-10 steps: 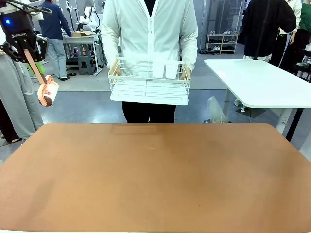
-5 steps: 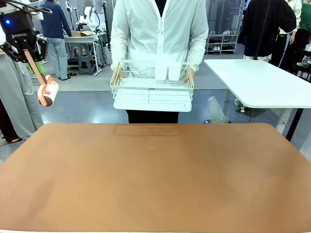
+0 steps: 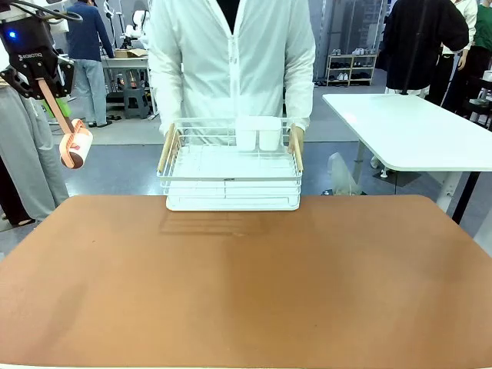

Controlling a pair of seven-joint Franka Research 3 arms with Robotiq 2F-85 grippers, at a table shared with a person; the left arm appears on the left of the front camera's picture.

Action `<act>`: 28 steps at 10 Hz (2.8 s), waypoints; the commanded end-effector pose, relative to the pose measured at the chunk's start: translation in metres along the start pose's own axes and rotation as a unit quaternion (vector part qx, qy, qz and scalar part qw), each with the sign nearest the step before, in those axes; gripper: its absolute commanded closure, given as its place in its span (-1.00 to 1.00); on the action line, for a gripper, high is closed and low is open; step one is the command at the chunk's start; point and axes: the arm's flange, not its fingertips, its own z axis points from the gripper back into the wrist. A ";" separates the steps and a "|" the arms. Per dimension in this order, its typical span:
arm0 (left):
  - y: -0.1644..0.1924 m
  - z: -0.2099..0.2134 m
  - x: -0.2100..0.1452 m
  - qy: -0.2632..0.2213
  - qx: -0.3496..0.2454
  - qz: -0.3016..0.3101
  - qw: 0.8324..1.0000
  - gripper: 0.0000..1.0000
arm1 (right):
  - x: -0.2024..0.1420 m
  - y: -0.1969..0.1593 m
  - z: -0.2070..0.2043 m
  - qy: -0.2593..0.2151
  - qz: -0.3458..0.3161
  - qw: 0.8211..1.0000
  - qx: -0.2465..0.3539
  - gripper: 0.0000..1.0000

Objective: Clean the table.
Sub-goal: Place the Lint Roller down when the Dish drying rack is positioned in the middle of the table.

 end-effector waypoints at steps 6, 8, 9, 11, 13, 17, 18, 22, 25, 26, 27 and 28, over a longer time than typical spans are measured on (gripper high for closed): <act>0.000 0.004 0.002 -0.002 0.000 0.000 1.000 0.58 | -0.001 0.002 0.001 -0.001 0.002 1.000 0.001 -1.00; 0.000 0.004 0.002 -0.002 0.000 0.000 1.000 0.58 | -0.001 0.002 0.001 -0.001 0.002 1.000 0.001 -1.00; 0.000 0.004 0.002 -0.002 0.000 0.000 1.000 0.58 | -0.001 0.002 0.001 -0.001 0.002 1.000 0.001 -1.00; 0.000 0.004 0.002 -0.002 0.000 0.000 1.000 0.58 | -0.001 0.002 0.001 -0.001 0.002 1.000 0.001 -1.00; 0.000 0.004 0.002 -0.002 0.000 0.000 1.000 0.58 | -0.001 0.002 0.001 -0.001 0.002 1.000 0.001 -1.00; 0.000 0.004 0.002 -0.002 0.000 0.000 1.000 0.58 | -0.001 0.002 0.001 -0.001 0.002 1.000 0.001 -1.00; 0.000 0.004 0.002 -0.002 0.000 0.000 1.000 0.58 | -0.001 0.002 0.001 -0.001 0.002 1.000 0.001 -1.00; 0.000 0.004 0.002 -0.002 0.000 0.000 1.000 0.58 | -0.001 0.002 0.001 -0.001 0.002 1.000 0.001 -1.00; 0.000 0.004 0.002 -0.002 0.000 0.000 1.000 0.58 | -0.001 0.002 0.001 -0.001 0.002 1.000 0.001 -1.00; 0.000 0.004 0.002 -0.002 0.000 0.000 1.000 0.58 | -0.001 0.002 0.001 -0.001 0.002 1.000 0.001 -1.00; 0.000 0.004 0.002 -0.002 0.000 0.000 1.000 0.58 | -0.001 0.002 0.001 -0.001 0.002 1.000 0.001 -1.00; 0.000 0.000 0.000 0.000 0.000 0.000 1.000 0.58 | -0.001 0.002 0.001 -0.001 0.002 1.000 0.001 -1.00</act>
